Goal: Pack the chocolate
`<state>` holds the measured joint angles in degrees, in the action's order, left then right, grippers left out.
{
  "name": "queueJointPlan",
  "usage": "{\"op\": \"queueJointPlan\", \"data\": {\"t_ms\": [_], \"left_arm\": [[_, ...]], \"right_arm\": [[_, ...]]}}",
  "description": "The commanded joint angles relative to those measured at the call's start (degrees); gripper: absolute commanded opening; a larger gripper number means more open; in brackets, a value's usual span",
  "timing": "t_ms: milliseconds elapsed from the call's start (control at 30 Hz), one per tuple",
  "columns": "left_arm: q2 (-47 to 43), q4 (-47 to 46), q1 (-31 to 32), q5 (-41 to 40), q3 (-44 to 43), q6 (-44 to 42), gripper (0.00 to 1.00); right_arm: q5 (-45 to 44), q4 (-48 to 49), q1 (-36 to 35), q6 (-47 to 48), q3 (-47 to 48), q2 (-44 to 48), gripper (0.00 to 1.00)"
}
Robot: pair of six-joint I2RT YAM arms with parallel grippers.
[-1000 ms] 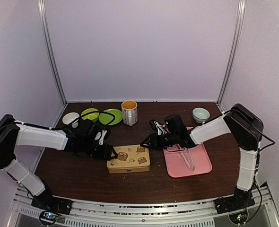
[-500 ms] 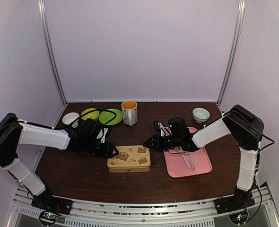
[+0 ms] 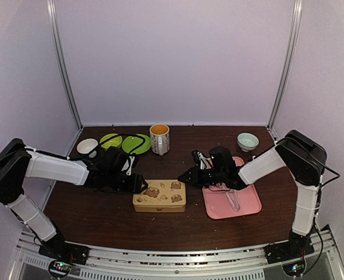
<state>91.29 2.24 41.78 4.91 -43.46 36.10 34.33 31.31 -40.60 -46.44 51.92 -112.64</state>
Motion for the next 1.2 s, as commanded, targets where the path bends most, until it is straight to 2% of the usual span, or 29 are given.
{"op": "queueJointPlan", "data": {"t_ms": [0, 133, 233, 367, 500, 567, 600, 700, 767, 800, 1033, 1167], "left_arm": [[2.19, 9.63, 3.29, -1.13, 1.09, -3.4, 0.56], [-0.97, 14.76, 3.23, -3.2, -2.91, -5.63, 0.6], [-2.89, 19.22, 3.22, -5.26, -5.71, -6.72, 0.63], [-6.57, 23.78, 3.05, -8.87, -8.57, -6.98, 0.71], [-10.84, 24.54, 2.08, -8.56, -9.53, -6.73, 0.72], [-12.27, 23.39, 1.73, -6.84, -9.22, -6.74, 0.66], [-12.73, 22.55, 1.41, -5.65, -9.08, -6.66, 0.6], [-12.58, 19.71, 0.52, -2.58, -8.07, -5.72, 0.25], [-11.77, 17.29, -0.18, -0.21, -7.15, -4.83, 0.07], [-11.36, 15.74, -0.53, 1.2, -6.59, -4.46, 0.0], [-8.97, 0.22, -3.82, 13.06, -0.24, -0.42, 0.0], [-6.87, -6.45, -5.55, 17.21, 3.6, 1.64, 0.0]], "right_arm": [[-4.9, -17.75, -1.95, 4.95, 0.74, 2.92, 0.23], [-7.72, -24.57, -2.07, 9.02, 3.84, 8.33, 0.36], [-9.52, -28.93, -2.18, 11.55, 6.09, 11.3, 0.38], [-11.47, -31.9, -2.75, 13.76, 7.39, 14.49, 0.38], [-12.97, -32.84, -3.83, 15.07, 7.15, 16.82, 0.37], [-10.91, -31.34, -4.17, 14.71, 6.83, 16.81, 0.33], [-9.47, -30.5, -4.26, 14.36, 6.74, 16.48, 0.31], [-7.52, -28.51, -4.63, 13.28, 6.7, 15.12, 0.16], [-7.41, -27.52, -4.85, 12.44, 6.42, 14.26, 0.0], [-7.11, -26.51, -4.84, 11.74, 5.89, 13.59, 0.0], [-3.42, -15.71, -3.9, 3.99, 1.71, 9.06, 0.0], [0.68, -3.73, -3.02, -2.94, -1.61, 6.45, 0.0]]}}
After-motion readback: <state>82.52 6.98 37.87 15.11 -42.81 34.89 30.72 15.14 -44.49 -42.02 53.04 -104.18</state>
